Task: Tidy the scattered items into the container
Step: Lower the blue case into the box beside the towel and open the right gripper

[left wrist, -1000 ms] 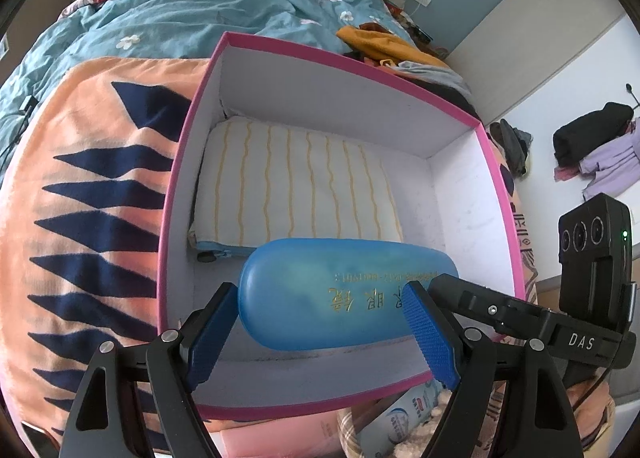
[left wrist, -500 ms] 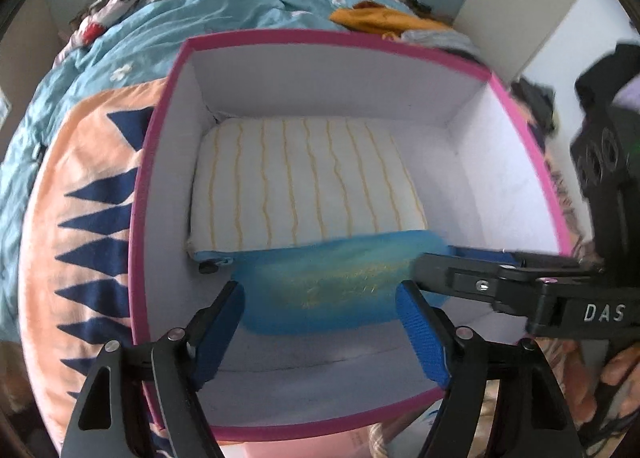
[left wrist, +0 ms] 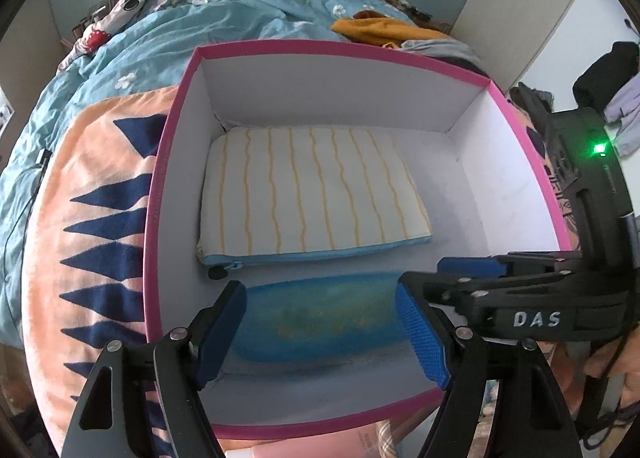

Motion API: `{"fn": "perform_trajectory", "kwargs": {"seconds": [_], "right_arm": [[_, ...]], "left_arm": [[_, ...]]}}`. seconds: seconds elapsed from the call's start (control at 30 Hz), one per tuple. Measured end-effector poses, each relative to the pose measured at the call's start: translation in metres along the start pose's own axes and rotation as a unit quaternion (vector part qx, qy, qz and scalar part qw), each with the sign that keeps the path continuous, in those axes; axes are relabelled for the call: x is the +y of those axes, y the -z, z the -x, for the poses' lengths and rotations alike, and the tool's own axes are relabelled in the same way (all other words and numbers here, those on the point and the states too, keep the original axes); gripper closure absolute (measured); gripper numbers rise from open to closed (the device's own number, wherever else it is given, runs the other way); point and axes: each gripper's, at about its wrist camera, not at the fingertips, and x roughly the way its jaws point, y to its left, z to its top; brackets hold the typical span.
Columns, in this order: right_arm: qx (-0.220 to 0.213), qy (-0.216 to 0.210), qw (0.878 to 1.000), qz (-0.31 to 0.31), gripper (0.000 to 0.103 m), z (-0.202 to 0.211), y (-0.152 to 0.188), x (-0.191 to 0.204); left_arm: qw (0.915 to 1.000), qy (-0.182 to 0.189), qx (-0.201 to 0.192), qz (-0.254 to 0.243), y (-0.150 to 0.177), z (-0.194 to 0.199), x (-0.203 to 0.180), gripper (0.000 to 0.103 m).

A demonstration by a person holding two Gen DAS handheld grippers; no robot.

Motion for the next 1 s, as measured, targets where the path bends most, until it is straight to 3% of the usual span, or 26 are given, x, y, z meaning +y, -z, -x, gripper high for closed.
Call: {"fn": "perform_trajectory", "kwargs": {"seconds": [0.27,0.63,1.0], "right_arm": [[0.015,-0.037,0.999,-0.001,0.047,-0.014,0.008,0.009],[0.012,-0.018,1.0,0.022,0.047,0.008,0.034,-0.001],[0.036,-0.038,0.998,0.04,0.047,-0.002,0.032,0.007]], "left_arm": [[0.9999,0.014,0.002,0.001,0.009,0.006,0.002,0.025],[0.9983,0.046,0.026,-0.023,0.021,0.006,-0.01,0.019],[0.997,0.058,0.051,0.001,0.032,0.011,-0.005,0.019]]}}
